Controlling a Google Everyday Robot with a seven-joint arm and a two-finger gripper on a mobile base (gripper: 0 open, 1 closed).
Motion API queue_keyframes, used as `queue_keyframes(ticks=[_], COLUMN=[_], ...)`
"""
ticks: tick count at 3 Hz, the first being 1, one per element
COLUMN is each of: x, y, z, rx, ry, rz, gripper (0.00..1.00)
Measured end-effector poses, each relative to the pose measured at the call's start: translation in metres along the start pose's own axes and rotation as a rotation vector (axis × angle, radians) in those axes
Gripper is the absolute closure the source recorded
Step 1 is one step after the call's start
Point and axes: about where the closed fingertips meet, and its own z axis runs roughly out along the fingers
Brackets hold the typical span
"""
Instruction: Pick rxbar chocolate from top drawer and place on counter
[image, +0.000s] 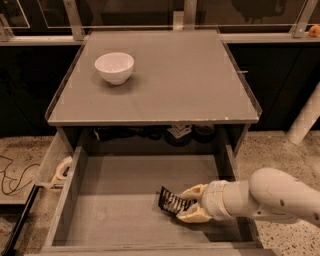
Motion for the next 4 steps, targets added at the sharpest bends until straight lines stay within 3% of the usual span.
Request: queue_keyframes(ticks=[1,3,4], x=[-0.011,-0.033,-0.066], y=[-0.006,-0.021,-0.054], z=[-0.02,-0.051,-0.1], rx=[0.038,0.065,0.101], ry=[-0.018,-0.043,-0.047], rz=[-0.025,-0.074,-0.114], gripper=[1.0,1.0,1.0])
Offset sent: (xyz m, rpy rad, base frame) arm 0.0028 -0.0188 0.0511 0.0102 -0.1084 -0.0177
